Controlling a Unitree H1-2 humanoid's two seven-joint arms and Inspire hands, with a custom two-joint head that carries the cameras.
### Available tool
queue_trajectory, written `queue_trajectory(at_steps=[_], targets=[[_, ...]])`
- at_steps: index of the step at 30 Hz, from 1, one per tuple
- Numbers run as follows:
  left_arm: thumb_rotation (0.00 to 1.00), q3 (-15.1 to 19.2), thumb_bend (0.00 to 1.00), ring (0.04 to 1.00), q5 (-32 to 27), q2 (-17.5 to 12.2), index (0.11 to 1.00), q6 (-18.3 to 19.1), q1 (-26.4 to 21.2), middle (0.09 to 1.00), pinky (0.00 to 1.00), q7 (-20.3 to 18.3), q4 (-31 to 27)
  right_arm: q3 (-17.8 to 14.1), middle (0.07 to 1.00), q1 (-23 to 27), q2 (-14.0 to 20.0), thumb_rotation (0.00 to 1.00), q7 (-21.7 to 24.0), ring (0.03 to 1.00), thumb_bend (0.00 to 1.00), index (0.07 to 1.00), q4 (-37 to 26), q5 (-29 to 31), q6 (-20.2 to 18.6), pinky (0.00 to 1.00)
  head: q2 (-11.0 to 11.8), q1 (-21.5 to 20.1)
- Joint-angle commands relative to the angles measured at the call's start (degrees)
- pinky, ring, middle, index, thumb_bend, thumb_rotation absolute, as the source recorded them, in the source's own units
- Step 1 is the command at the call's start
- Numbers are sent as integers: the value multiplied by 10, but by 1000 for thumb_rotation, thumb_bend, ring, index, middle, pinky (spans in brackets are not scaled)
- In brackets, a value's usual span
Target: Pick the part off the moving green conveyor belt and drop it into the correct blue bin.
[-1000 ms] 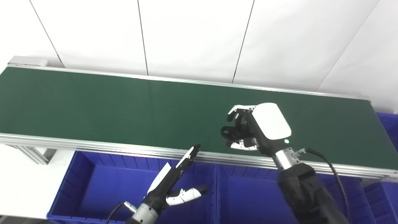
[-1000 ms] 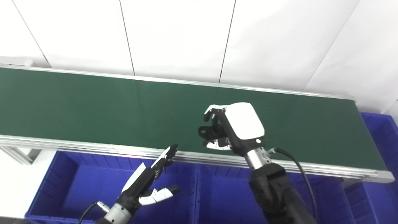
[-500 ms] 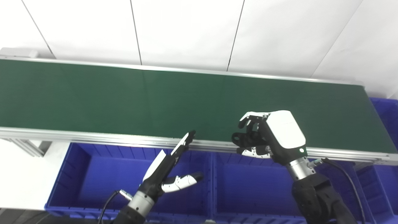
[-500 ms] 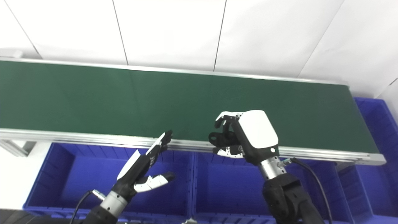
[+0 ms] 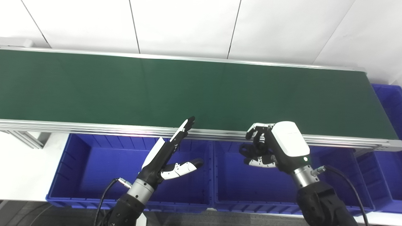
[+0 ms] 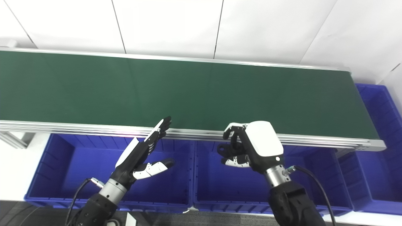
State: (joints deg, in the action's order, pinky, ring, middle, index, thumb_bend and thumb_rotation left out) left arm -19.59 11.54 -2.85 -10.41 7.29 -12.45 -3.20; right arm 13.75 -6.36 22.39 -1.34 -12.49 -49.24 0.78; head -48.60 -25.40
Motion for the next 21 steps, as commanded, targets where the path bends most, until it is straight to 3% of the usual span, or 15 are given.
queue_trajectory(at_steps=[1,3,5,11,21], targets=[[682,1,534,994,-7,0,997,-4,-8,999,965,-1,-22,-4,439,8,6,0,-23,259,518,492,8,-4,30,196,-4,0],[687,2,538,993,-10,-1,997,-1,-8,999,963,-3,-24,-3,408,11,8,0,-23,254,514,500,26,-8,24,190,-3,2],[684,2,542,994,-14,-1,996,-2,-8,1000,963,-4,-25,-2,457,14,8,0,-20,232,521,485,40,-14,17,168,-5,1],[685,3,548,990,-15,-3,999,4,-9,1000,956,-7,-27,-1,471,20,-1,0,-1,236,523,485,64,-10,0,169,-5,0],[667,4,546,989,-18,-1,999,7,-6,1000,948,-8,-35,19,470,24,1,0,90,227,525,484,76,-20,-36,155,-3,5]])
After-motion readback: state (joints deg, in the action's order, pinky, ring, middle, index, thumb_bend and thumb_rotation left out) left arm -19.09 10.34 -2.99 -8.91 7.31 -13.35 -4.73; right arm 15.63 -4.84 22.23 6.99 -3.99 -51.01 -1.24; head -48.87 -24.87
